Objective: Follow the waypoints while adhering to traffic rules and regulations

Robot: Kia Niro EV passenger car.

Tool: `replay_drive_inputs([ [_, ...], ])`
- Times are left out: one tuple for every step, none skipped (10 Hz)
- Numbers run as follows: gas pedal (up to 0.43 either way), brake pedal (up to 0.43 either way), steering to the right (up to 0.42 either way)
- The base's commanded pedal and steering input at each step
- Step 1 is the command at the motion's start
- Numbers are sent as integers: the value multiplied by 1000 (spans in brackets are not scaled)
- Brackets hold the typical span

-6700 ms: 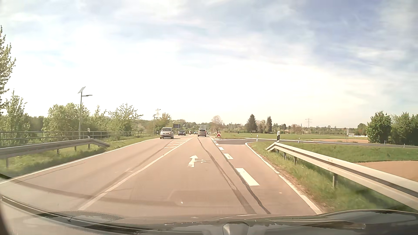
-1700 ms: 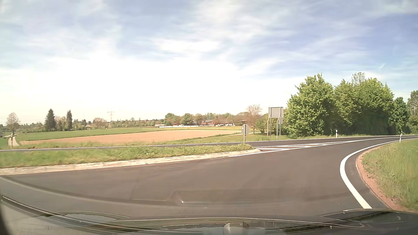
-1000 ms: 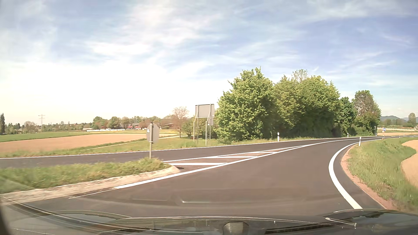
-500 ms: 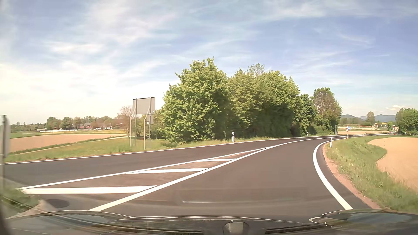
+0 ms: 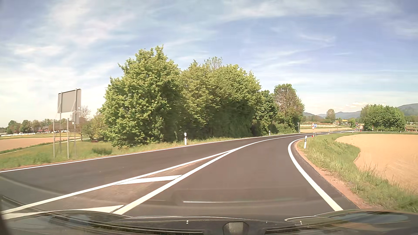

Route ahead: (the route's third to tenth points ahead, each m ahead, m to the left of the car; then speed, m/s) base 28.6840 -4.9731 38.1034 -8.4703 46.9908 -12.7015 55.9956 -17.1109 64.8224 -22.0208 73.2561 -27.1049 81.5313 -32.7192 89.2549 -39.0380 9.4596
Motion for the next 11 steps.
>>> replay_drive_inputs([
  [130, 0, 100],
  [157, 0, 77],
  [157, 0, 69],
  [157, 0, 67],
  [157, 0, 68],
  [157, 0, 68],
  [157, 0, 68],
  [157, 0, 68],
  [157, 0, 67],
  [157, 0, 65],
  [150, 0, 64],
])
